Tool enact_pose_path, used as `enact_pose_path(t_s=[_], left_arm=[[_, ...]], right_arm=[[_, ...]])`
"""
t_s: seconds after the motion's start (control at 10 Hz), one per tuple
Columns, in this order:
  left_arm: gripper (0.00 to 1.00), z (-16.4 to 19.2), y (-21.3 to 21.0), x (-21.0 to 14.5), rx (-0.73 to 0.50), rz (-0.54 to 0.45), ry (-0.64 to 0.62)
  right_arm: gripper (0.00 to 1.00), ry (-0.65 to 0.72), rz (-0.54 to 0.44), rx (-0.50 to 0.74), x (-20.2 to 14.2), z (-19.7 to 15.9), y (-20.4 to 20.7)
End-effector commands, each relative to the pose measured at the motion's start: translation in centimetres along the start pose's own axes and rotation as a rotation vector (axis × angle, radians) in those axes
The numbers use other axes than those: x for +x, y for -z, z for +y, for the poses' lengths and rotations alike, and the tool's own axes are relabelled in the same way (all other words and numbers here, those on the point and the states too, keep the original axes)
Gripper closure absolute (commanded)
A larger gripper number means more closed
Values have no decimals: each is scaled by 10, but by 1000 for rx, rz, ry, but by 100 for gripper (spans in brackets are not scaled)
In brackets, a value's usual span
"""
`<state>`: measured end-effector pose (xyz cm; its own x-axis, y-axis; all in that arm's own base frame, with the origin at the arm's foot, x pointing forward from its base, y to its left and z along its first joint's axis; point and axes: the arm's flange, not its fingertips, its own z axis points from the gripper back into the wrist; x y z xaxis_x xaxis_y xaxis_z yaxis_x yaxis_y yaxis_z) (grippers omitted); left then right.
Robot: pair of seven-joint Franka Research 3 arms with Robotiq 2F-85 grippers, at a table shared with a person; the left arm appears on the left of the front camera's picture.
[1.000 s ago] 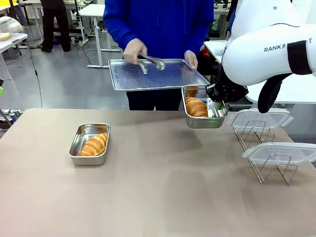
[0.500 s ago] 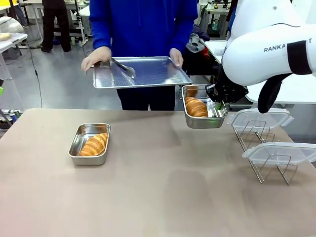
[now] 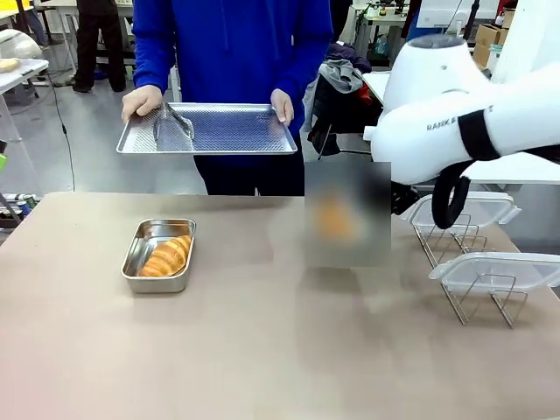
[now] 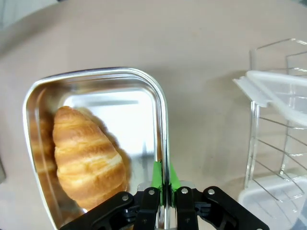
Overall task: Place the bread in airtight containers.
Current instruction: Once an object is inside an Airtight Container , place the container in the center of the table.
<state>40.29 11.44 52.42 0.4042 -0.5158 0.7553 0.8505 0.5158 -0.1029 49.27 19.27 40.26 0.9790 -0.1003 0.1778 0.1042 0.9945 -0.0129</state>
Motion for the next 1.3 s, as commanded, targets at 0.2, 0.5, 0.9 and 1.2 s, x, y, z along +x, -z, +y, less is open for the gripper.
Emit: enact_pose_path(t_s=[0.2, 0.5, 0.9, 1.2], left_arm=[[0, 0, -1, 0, -6, 13, 12], [0, 0, -1, 0, -6, 13, 12], [0, 0, -1, 0, -6, 13, 12], [0, 0, -1, 0, -6, 13, 12]], right_arm=[[96, 33, -60, 7, -10, 18, 34], [96, 29, -38, 18, -17, 24, 57], [96, 32, -47, 17, -23, 24, 73], [96, 36, -64, 16, -26, 22, 80]])
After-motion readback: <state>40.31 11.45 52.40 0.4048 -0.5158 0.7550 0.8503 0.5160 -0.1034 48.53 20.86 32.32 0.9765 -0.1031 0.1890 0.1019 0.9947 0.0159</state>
